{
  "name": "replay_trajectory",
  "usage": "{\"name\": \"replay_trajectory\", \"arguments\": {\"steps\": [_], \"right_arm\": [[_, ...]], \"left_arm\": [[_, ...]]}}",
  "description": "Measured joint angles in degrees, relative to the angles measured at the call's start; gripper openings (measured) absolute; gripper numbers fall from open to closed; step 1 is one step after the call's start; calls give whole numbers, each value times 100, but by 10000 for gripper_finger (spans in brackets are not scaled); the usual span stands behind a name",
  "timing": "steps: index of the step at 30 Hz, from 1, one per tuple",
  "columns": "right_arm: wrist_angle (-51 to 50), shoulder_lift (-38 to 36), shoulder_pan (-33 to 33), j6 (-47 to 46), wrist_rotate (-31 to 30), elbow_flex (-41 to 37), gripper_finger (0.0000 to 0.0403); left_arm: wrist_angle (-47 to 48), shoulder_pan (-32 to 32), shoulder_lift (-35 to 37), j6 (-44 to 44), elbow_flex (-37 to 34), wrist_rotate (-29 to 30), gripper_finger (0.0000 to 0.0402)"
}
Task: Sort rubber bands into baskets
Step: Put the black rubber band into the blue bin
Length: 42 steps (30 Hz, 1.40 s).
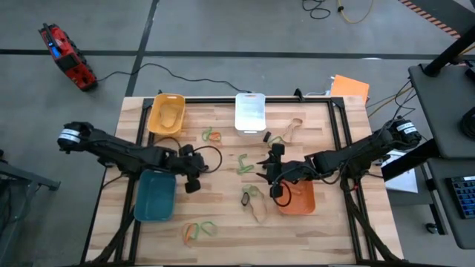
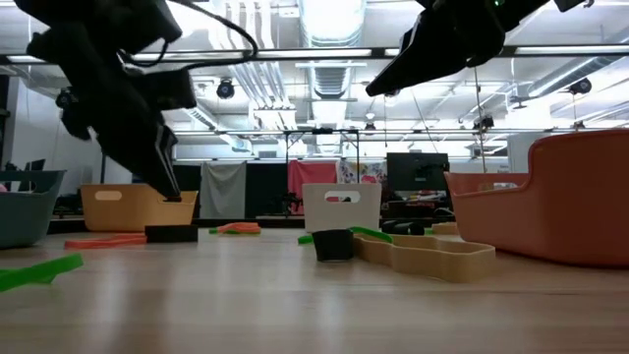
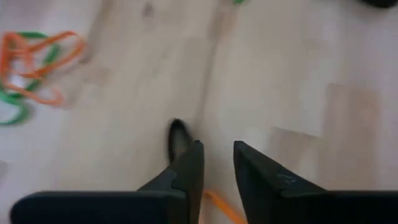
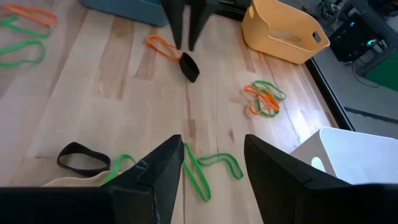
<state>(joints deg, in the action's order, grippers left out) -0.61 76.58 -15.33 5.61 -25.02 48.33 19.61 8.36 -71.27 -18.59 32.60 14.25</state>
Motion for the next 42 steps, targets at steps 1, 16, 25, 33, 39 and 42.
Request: {"name": "replay_trajectory", "arguments": {"steps": [1,16,25,33,39,42], "right_arm": [[-1,0,0,0,0,-1,167],[-15,0,39,-2,-2,-1,171],[-22,1,39,-21,-2,-1,167],[-83,0,39,-117,-2,-1,166],[-89,0,39,-105,-2,-1,166],[-96,0,39,-68,-4,-1,167]], "left_arm": [[-15,0,-73,-2,2,118,85],[-99,0,-1171,-13,72,171,115],[-97,7,-1409,151,246,128,57],[-65,12,-1398,365,352,130,1],[464,107,-1093,912,852,127,0],[881,166,-848,1206,1225,106,0]]}}
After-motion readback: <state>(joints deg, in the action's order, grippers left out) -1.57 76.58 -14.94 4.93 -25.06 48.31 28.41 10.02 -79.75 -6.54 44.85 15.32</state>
